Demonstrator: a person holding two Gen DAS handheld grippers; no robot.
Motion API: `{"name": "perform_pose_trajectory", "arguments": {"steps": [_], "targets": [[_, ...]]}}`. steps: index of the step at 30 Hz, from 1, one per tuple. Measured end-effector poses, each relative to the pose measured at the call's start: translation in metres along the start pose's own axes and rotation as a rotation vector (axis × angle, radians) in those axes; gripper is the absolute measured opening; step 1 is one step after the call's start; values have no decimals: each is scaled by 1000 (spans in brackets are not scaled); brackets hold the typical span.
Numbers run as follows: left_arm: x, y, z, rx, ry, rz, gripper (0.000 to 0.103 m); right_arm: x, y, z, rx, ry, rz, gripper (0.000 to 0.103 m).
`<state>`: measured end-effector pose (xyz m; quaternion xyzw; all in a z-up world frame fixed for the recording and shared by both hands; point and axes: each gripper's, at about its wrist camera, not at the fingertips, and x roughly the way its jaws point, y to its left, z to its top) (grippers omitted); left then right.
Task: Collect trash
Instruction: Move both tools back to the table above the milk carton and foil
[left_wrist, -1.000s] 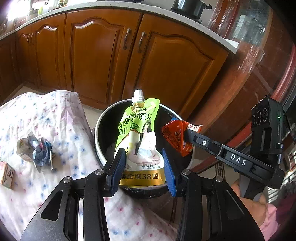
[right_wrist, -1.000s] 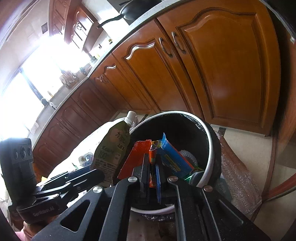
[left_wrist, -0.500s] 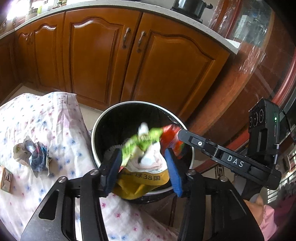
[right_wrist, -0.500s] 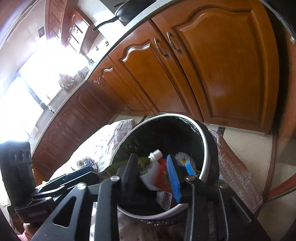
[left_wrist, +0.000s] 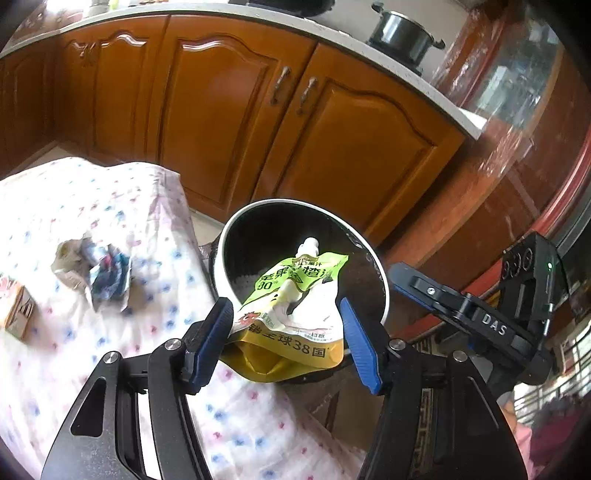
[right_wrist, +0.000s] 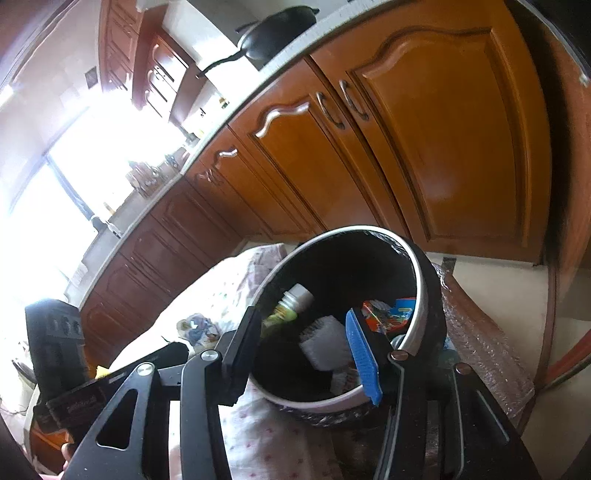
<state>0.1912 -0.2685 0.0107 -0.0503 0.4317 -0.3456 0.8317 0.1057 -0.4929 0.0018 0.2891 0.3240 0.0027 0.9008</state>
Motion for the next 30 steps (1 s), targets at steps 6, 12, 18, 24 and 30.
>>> {"name": "perform_pose_trajectory", "arguments": {"steps": [6, 12, 18, 24, 30], "targets": [[-2, -1, 3, 1, -29, -21, 63, -21, -2, 1, 21, -57, -10, 51], [-5, -8, 4, 11, -31, -28, 63, -26, 4, -1, 9, -54, -3, 51], [-21, 12, -9, -14, -43, 13, 67, -15, 21, -12, -18, -18, 36, 59], [-41, 57, -36, -100, -35, 94, 67, 12, 51, -29, -79, 55, 89, 69], [-67, 106, -56, -207, -42, 164, 67, 38, 78, -45, -137, 124, 125, 73]]}}
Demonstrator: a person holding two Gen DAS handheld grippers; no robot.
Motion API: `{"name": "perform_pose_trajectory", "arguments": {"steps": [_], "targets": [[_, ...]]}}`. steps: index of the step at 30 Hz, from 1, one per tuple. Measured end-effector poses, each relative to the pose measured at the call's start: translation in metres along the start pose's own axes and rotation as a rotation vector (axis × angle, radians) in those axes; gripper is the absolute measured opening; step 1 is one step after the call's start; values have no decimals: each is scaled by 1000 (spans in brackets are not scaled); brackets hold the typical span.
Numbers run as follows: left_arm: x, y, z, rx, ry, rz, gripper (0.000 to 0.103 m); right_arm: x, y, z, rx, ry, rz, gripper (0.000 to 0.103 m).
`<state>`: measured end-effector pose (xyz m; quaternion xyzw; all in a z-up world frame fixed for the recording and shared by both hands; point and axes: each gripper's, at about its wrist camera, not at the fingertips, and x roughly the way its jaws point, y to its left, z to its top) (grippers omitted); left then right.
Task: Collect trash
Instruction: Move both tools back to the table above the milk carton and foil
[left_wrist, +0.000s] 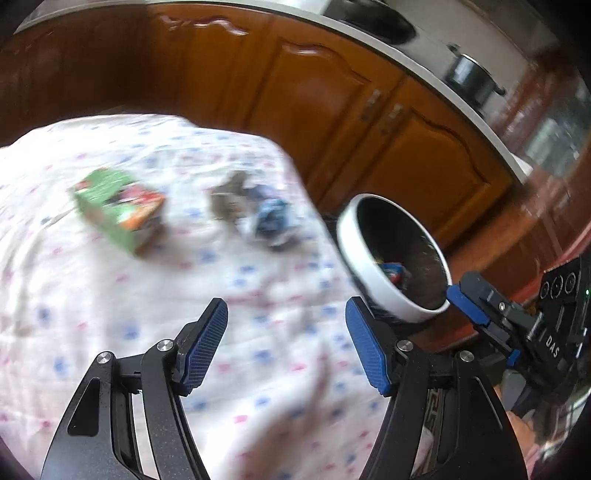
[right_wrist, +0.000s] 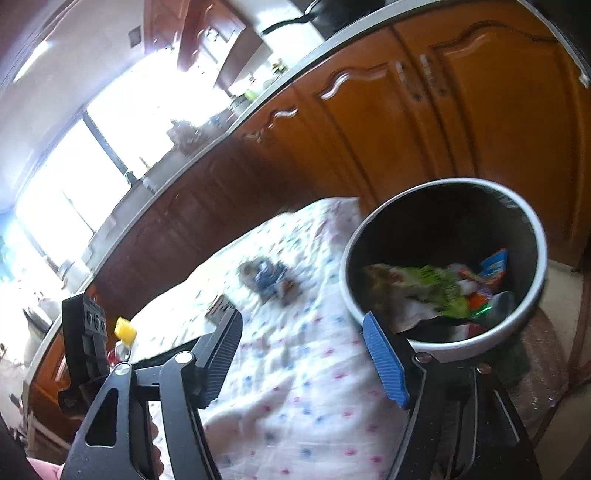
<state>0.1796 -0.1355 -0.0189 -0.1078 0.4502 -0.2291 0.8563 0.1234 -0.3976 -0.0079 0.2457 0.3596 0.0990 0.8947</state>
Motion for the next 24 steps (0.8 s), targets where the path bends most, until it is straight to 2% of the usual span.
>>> {"name": "perform_pose_trajectory", "arguments": {"steps": [2, 9, 20, 24], "targets": [[-6, 15, 0, -28, -8, 22, 67, 9, 9, -1, -21, 19, 7, 73], [-18, 62, 5, -126, -24, 82, 71, 38, 34, -7, -87, 79, 23, 85], [-10, 96, 34, -206, -27, 127, 81, 77, 46, 10, -139, 125, 19, 86], [2, 100, 51, -221, -14, 133, 81, 97, 46, 22, -131, 141, 18, 86]]}}
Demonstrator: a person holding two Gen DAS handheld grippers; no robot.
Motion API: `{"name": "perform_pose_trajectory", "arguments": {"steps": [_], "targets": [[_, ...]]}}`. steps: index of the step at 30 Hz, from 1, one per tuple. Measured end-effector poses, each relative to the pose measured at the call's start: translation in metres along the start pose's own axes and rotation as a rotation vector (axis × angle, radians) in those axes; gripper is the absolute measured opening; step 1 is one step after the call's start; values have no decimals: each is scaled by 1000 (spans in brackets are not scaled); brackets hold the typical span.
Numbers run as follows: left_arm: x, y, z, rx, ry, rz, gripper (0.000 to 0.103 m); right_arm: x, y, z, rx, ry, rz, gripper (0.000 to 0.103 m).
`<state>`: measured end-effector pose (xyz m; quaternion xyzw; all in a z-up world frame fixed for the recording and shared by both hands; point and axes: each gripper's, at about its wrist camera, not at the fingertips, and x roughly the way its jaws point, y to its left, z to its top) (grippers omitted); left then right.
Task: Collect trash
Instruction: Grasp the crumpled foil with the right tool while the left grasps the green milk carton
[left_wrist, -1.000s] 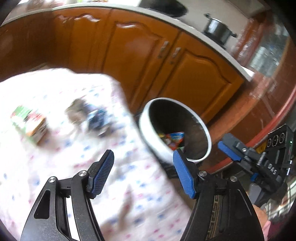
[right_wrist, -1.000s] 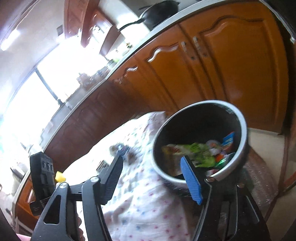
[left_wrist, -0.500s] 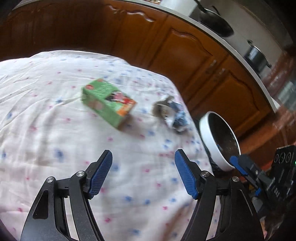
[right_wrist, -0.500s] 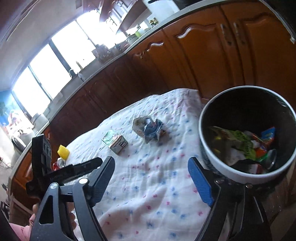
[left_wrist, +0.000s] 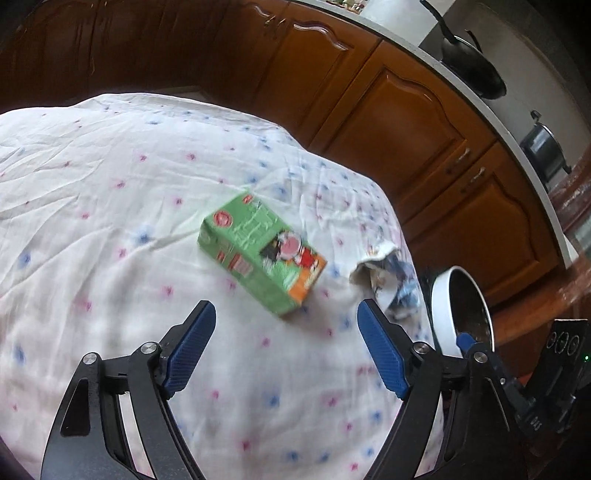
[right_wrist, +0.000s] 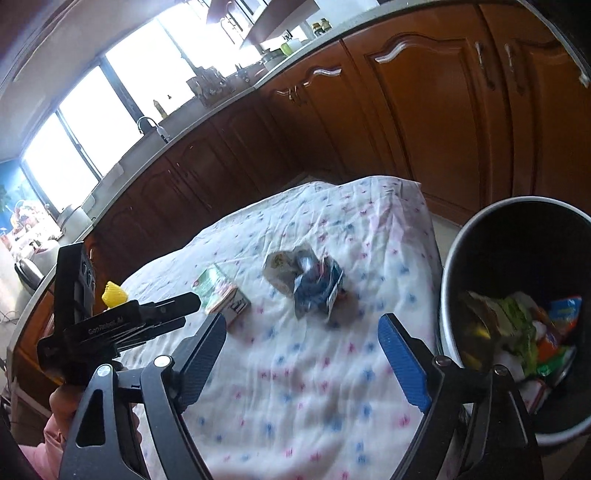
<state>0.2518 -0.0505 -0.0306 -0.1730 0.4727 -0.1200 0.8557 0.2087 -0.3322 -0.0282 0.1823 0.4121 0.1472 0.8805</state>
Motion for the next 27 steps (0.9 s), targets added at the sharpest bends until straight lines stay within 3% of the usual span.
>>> {"name": "perform_pose_trajectory", "arguments": {"steps": [13, 14, 16, 17, 18, 21, 27], "targets": [[49, -2, 34, -52, 40, 146, 81, 62, -5, 16, 34, 91, -27, 84], [51, -2, 35, -47, 38, 155, 81, 64, -5, 15, 35, 95, -33, 79], [53, -1, 36, -31, 32, 161, 81, 66, -6, 14, 23, 96, -53, 56], [53, -1, 36, -15, 22, 163, 78, 66, -7, 14, 21, 97, -60, 40], [51, -1, 36, 3, 14, 160, 75, 66, -8, 13, 23, 98, -61, 34], [47, -6, 34, 63, -3, 146, 59, 62, -7, 12, 16, 86, -64, 28], [40, -17, 26, 158, -11, 138, 53, 36, 0, 8, -7, 37, -47, 26]]}}
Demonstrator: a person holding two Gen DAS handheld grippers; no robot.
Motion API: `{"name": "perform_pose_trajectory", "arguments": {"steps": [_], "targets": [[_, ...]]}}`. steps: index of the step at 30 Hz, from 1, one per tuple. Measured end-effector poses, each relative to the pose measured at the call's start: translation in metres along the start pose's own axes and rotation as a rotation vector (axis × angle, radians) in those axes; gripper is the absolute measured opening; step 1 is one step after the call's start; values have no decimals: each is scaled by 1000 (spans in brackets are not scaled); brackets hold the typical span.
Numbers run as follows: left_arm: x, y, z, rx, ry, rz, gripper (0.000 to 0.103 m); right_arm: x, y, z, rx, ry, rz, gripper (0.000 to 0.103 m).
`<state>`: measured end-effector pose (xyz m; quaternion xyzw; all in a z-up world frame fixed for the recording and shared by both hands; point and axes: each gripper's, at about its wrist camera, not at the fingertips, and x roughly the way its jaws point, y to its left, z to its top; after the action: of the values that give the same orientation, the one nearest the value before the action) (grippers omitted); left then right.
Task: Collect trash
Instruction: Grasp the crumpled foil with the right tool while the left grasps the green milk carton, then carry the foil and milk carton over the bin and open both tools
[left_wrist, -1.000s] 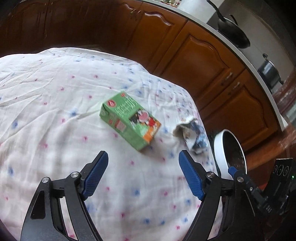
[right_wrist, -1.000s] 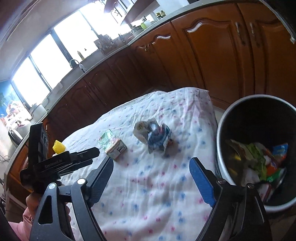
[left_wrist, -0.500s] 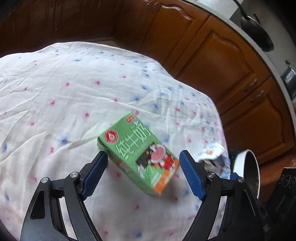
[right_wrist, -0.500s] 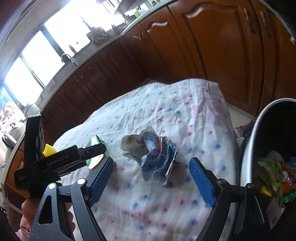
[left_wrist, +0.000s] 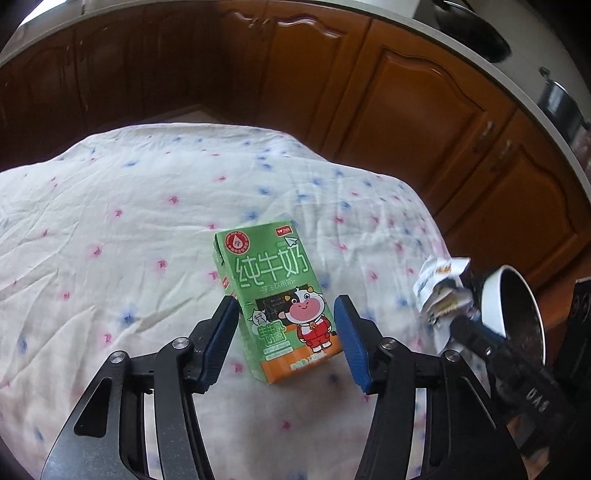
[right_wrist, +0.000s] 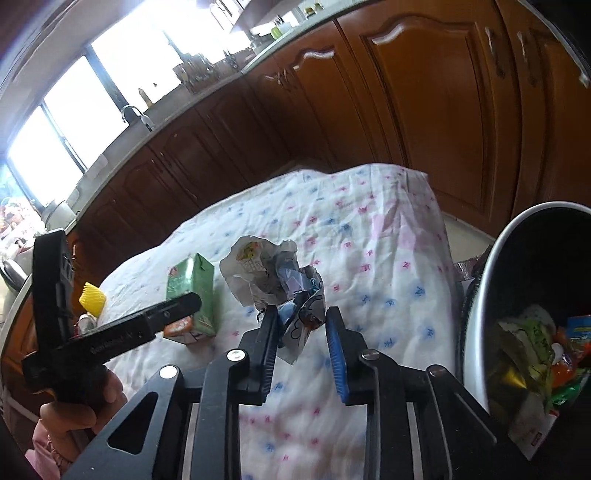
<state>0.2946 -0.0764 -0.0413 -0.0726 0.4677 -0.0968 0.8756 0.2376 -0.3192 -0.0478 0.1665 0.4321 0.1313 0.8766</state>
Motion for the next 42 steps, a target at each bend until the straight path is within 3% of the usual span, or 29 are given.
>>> {"name": "perform_pose_trajectory", "arguments": {"steps": [8, 17, 29, 42], "targets": [[-34, -9, -25, 35, -12, -81, 50, -41, 1, -11, 4, -51, 13, 26], [-72, -50, -57, 116, -23, -185, 50, -92, -13, -38, 37, -112, -15, 26], [-94, -106, -81, 240, -25, -250, 49, -146, -52, -63, 124, -178, -78, 26], [-98, -160, -91, 337, -16, -284, 49, -179, -88, -70, 193, -242, -129, 26]]}}
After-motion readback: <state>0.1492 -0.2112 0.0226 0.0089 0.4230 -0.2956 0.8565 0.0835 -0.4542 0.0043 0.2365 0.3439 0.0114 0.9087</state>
